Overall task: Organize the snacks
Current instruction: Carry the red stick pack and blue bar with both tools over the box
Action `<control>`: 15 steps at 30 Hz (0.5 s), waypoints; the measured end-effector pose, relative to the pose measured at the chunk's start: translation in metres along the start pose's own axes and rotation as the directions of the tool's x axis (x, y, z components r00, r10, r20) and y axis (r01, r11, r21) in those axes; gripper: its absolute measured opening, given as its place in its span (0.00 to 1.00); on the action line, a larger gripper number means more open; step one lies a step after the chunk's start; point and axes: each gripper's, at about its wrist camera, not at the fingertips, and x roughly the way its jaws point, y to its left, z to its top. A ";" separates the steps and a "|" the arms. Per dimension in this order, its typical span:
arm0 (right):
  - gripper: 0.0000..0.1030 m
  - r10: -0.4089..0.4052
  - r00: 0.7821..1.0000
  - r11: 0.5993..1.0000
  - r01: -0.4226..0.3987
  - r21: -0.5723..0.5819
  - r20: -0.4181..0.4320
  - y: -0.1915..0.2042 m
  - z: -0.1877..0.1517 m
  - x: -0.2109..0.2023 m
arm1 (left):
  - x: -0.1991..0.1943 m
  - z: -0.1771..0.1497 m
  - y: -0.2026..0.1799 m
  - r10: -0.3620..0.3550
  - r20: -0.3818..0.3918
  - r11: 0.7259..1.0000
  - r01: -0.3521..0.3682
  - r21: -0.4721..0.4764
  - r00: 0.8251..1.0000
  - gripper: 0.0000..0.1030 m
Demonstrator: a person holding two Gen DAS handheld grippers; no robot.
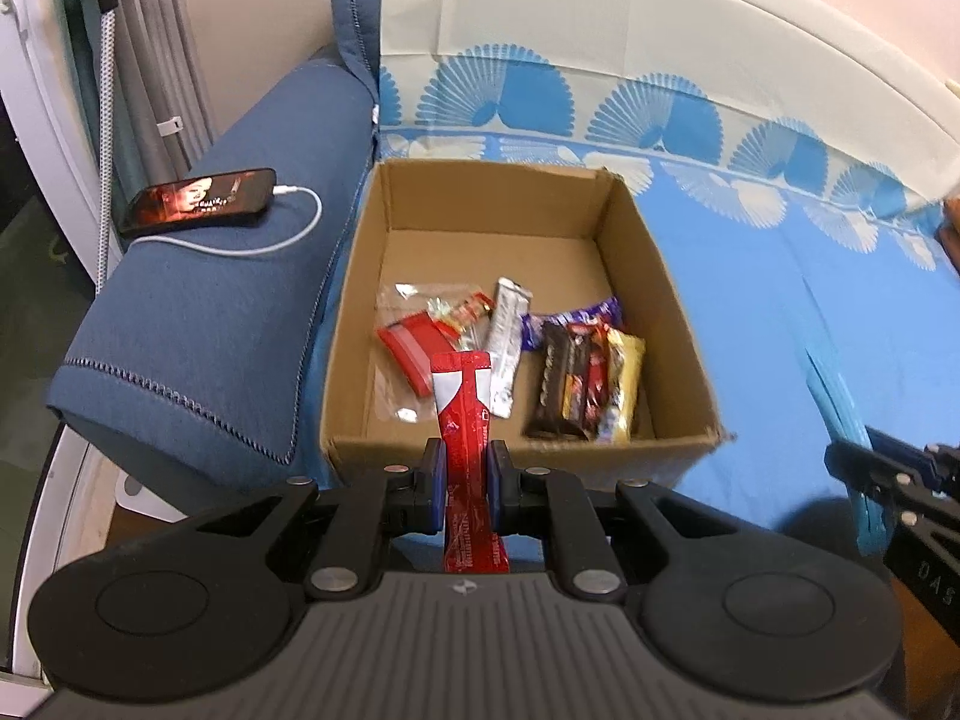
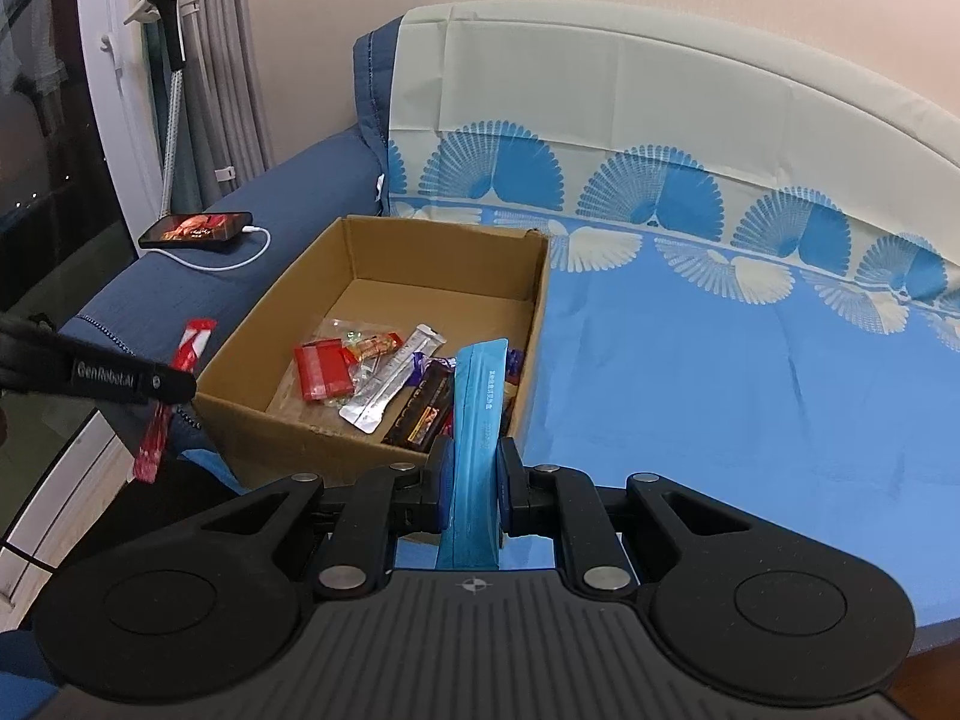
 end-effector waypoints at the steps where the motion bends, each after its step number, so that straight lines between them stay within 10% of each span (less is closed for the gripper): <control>1: 0.16 0.001 1.000 1.000 -0.001 -0.001 -0.001 0.000 0.003 0.003 | 0.002 0.004 0.002 0.001 0.001 1.000 -0.001 -0.003 1.000 0.14; 15: 0.16 0.047 0.998 0.999 -0.047 0.009 -0.035 0.007 0.044 0.065 | 0.054 0.053 0.015 0.008 -0.041 0.999 -0.010 -0.042 0.999 0.14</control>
